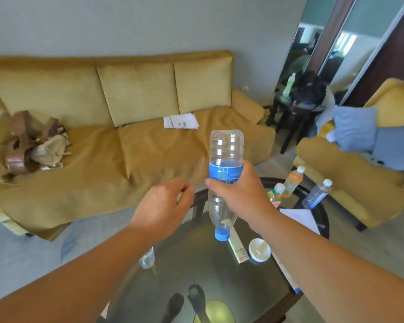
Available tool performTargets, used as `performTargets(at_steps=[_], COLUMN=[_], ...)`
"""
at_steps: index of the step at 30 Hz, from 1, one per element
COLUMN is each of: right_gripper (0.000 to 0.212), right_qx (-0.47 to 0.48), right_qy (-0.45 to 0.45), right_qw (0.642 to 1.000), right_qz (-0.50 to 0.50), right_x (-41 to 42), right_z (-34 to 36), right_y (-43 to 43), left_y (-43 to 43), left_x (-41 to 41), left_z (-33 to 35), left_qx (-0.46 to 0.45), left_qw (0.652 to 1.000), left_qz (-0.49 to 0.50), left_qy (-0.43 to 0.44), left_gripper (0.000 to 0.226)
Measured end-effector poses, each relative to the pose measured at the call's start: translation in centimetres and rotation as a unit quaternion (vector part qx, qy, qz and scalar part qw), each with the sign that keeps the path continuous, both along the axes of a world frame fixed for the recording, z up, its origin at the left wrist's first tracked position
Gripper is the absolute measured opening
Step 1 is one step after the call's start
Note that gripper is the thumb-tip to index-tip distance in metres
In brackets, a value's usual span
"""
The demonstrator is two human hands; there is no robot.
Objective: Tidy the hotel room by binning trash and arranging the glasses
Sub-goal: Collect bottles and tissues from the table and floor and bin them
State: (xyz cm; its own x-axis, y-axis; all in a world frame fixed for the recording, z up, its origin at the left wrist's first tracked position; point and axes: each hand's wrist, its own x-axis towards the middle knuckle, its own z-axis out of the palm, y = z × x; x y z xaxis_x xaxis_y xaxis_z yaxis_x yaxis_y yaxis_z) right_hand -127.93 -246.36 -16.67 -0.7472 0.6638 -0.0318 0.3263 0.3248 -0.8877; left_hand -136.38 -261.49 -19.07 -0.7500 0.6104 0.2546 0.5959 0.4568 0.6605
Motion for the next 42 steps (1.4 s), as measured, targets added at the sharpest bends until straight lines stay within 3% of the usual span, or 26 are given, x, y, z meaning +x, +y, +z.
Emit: performTargets(at_steps=[12, 23, 34, 42], right_gripper=[0.054, 0.061, 0.06, 0.055], right_qx=[0.061, 0.112, 0.135, 0.156], right_qy=[0.099, 0.113, 0.093, 0.066], right_qw=[0.993, 0.977, 0.922, 0.842], right_qz=[-0.012, -0.143, -0.352, -0.512], right_x=[4.4, 6.1, 18.7, 34.3], right_z=[11.5, 14.5, 16.1, 17.7], right_y=[-1.4, -8.7, -14.8, -23.3], left_y=[0.3, -3.6, -2.2, -3.7], left_x=[2.0, 0.8, 9.2, 24.8], left_z=[11.6, 14.9, 16.1, 18.2], left_qx=[0.052, 0.103, 0.144, 0.19], left_qw=[0.99, 0.963, 0.898, 0.807], left_qz=[-0.062, -0.198, -0.382, -0.545], left_qy=[0.115, 0.15, 0.162, 0.125], left_gripper=[0.022, 0.022, 0.021, 0.028])
